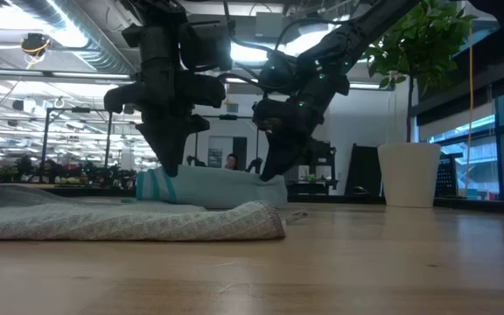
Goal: Roll microfiber towels into tight, uniform cylinder then place into a basket
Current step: Roll blue towel
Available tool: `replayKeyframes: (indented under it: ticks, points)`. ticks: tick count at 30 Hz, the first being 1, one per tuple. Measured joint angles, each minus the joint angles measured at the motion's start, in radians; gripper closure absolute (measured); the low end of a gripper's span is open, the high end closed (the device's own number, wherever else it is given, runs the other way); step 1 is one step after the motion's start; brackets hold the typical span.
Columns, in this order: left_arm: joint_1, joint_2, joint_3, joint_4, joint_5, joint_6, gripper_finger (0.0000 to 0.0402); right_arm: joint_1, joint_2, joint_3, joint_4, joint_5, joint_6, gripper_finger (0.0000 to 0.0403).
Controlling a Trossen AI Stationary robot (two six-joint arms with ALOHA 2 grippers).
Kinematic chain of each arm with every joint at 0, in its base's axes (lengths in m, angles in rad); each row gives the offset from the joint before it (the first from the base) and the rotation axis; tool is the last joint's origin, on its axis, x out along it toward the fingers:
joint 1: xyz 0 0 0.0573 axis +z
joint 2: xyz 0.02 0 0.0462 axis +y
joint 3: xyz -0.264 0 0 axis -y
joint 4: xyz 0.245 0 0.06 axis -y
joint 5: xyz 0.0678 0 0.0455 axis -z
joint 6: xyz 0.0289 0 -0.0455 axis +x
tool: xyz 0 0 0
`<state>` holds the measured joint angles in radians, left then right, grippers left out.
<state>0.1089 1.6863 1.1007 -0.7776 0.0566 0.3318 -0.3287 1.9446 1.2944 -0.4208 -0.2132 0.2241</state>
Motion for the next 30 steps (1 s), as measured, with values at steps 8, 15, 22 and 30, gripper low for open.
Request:
replayKeyframes:
  ticks: [8,15,22,30]
  points:
    - [0.000,0.000,0.000,0.001,-0.048,-0.032,0.0401,0.001,0.001,-0.003,-0.076,-0.057,-0.019,0.0393]
    - [-0.002,0.000,0.000,0.001,-0.043,-0.034,0.0401,0.008,0.000,-0.053,-0.001,-0.037,0.003,0.0393]
    - [-0.002,0.000,0.000,0.002,-0.043,-0.035,0.0401,0.007,0.000,-0.089,0.055,-0.015,0.005,0.0393]
    - [-0.003,0.000,0.000,0.000,-0.040,-0.037,0.0401,0.005,0.058,-0.086,0.072,-0.024,0.006,0.0393]
